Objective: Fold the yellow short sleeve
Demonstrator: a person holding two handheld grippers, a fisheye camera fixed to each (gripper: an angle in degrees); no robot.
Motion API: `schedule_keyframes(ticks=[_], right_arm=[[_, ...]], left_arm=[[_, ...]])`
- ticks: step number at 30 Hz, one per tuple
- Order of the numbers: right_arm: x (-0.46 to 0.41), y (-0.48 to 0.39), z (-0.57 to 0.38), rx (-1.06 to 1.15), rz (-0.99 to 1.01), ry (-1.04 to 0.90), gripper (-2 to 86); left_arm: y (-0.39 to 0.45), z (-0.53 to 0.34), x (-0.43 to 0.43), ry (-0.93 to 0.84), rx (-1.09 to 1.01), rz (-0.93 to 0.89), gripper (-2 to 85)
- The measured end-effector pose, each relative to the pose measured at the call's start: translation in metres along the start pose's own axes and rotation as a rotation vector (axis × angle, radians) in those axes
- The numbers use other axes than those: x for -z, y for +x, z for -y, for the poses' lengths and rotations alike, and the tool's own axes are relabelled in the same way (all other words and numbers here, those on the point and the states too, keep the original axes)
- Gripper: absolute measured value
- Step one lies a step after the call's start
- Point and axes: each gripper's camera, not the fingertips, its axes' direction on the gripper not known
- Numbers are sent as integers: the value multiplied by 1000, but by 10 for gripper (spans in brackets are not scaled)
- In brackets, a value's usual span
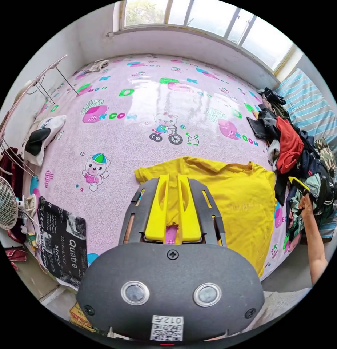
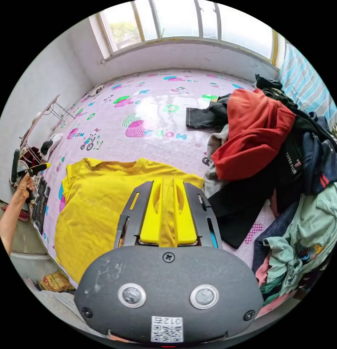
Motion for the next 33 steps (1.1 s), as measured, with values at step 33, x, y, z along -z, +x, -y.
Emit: schedule_keyframes(ticks=[33], right_arm=[[398,184,-297,-418,300,-283,87]], left_arm=[[-127,-120,-22,-382,70,-181,12]])
